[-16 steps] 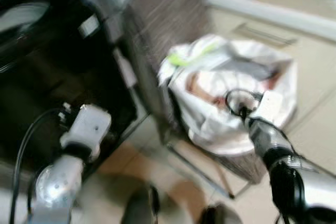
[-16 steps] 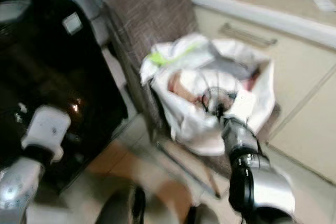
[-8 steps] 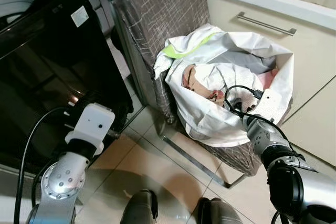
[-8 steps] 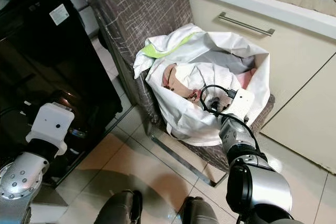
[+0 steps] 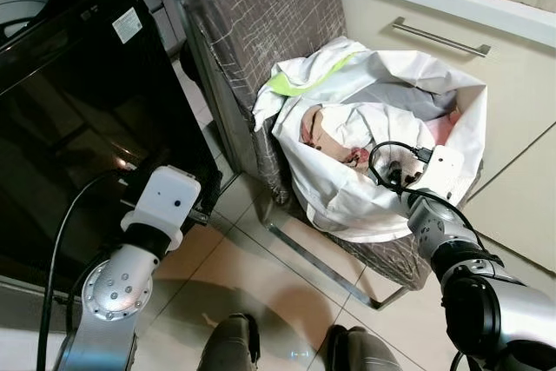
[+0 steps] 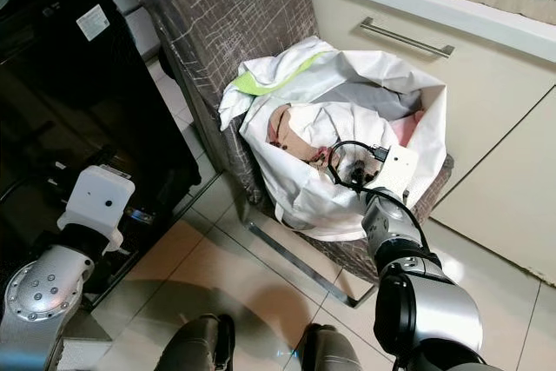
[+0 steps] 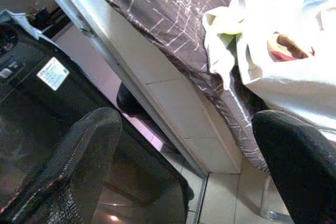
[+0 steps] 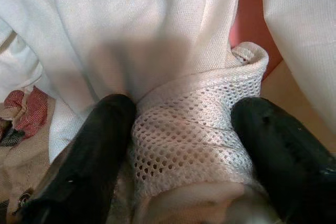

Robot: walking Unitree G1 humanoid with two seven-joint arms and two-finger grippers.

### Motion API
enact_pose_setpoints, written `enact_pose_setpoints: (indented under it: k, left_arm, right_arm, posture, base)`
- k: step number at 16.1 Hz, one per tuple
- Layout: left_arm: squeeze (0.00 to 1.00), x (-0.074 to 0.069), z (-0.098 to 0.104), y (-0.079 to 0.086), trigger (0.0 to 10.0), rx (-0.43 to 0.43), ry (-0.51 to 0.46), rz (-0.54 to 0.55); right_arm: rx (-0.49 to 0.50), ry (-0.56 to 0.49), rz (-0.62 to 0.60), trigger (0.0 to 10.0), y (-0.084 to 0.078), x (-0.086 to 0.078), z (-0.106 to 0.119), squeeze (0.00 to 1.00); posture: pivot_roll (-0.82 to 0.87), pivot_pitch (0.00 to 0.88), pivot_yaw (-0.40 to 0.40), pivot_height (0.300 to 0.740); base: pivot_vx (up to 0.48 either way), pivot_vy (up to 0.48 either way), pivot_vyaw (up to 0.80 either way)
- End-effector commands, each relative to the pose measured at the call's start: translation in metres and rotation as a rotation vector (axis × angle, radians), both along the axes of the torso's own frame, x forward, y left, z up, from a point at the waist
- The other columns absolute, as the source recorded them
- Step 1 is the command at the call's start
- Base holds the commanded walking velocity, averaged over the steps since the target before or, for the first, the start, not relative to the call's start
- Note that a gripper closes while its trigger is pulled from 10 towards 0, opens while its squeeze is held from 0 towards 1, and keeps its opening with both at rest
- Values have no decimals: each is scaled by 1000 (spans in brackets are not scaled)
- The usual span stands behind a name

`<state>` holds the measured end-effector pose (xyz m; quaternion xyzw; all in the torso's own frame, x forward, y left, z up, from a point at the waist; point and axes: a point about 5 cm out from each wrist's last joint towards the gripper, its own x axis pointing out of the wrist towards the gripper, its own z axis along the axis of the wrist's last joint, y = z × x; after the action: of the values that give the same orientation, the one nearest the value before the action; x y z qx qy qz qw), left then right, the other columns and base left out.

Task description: Clothes washing

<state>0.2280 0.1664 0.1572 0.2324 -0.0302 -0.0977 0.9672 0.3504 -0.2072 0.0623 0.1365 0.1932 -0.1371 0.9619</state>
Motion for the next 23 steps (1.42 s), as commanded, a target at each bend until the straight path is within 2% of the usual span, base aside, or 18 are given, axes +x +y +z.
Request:
enact_pose_setpoints:
  k: [1, 11, 14, 15, 19, 20, 23]
  left_arm:
    - [0, 0, -3, 0, 10000, 10, 11, 8]
    - [0, 9, -4, -7, 10000, -1, -1, -22]
    - [0, 13, -5, -8, 10000, 0, -9, -26]
    - [0, 16, -4, -10, 10000, -2, -17, -27]
    - [0, 27, -3, -13, 10000, -16, -42, -24]
    - [0, 31, -2, -17, 10000, -27, -54, -32]
    - [0, 39, -2, -22, 10000, -38, -70, -43]
  right_arm:
    - [15, 61, 16, 0, 6, -9, -15, 0]
    - [-8, 30, 81, 0, 15, -8, -15, 0]
    - [-66, 5, 130, 0, 22, -5, -11, 0]
    - [-108, -21, 155, 0, 26, -1, -5, 0]
    - [-152, -111, 198, 0, 30, 13, 18, 0]
    - [-150, -170, 200, 0, 30, 21, 34, 0]
    - [-143, -270, 209, 0, 29, 33, 62, 0]
  posture:
    - [165, 226, 83, 722]
    - [133, 201, 83, 722]
    - [127, 176, 76, 722]
    - [123, 166, 71, 722]
    - [92, 128, 57, 722]
    - [78, 111, 53, 722]
    - [58, 98, 50, 722]
  base:
    - [0, 0, 0]
    - [0, 0, 0]
    - [0, 0, 0]
    - [0, 0, 0]
    - [0, 0, 0]
    - [0, 0, 0]
    - [0, 0, 0]
